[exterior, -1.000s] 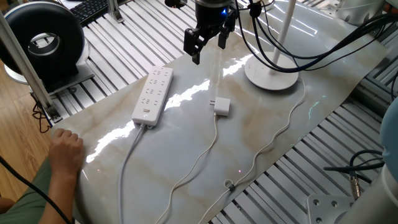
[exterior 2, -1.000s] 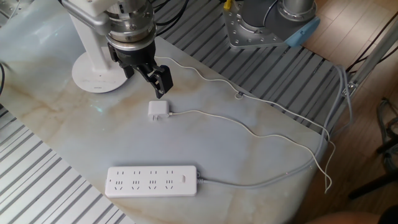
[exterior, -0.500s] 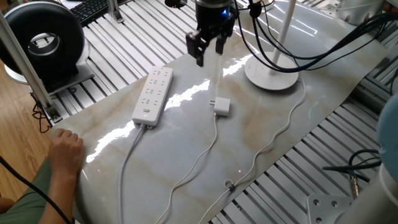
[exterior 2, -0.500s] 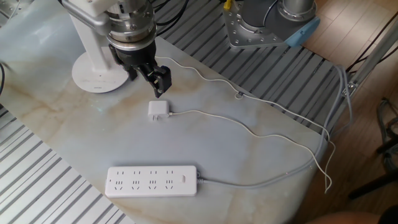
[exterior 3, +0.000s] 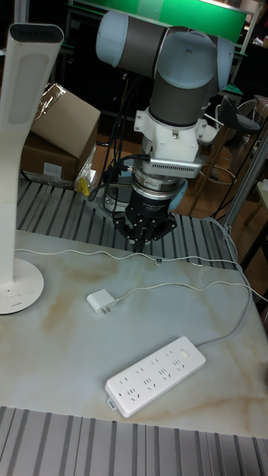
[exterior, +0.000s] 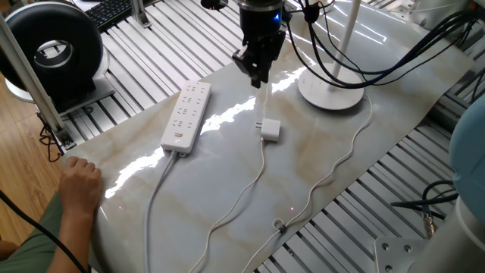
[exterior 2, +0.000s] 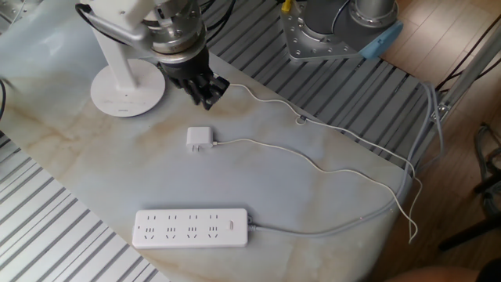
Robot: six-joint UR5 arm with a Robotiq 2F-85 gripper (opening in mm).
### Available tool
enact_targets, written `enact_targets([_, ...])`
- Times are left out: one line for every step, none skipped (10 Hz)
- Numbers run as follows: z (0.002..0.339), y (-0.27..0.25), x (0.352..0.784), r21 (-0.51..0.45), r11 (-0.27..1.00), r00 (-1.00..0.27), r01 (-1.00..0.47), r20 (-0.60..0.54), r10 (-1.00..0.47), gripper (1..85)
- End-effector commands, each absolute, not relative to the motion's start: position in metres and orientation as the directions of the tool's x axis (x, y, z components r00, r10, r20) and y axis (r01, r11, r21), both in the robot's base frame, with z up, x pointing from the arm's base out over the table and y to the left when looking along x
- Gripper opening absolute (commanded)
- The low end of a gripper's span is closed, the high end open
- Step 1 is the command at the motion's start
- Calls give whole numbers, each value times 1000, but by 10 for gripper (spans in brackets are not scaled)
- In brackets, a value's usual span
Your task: Plug in the power cord of the desk lamp, turn on the socket, and light up the desk lamp
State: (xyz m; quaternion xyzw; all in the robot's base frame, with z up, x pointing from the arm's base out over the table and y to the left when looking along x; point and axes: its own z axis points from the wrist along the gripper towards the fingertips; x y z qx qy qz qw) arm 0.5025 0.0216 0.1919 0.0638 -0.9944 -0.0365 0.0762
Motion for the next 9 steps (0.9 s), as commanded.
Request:
enact_targets([192, 27, 501, 101, 986, -979, -131, 145, -145, 10])
enact_targets([188, 26, 501, 103, 985, -980, -137, 129, -150, 10])
enact_targets([182, 22, 500, 93, 984, -980, -153, 115, -163, 10])
enact_targets([176, 20, 502, 88, 983, -981, -162, 88, -170, 10])
enact_targets([166, 17, 505, 86, 980, -981, -181, 50, -186, 10])
enact_targets([159, 14, 506, 86, 977, -980, -194, 27, -197, 10])
enact_targets([155, 13, 505, 89, 976, -980, -198, 17, -201, 10])
enact_targets([150, 14, 506, 99, 974, -979, -202, 5, -203, 10])
enact_targets([146, 10, 509, 87, 972, -976, -218, -14, -218, 10])
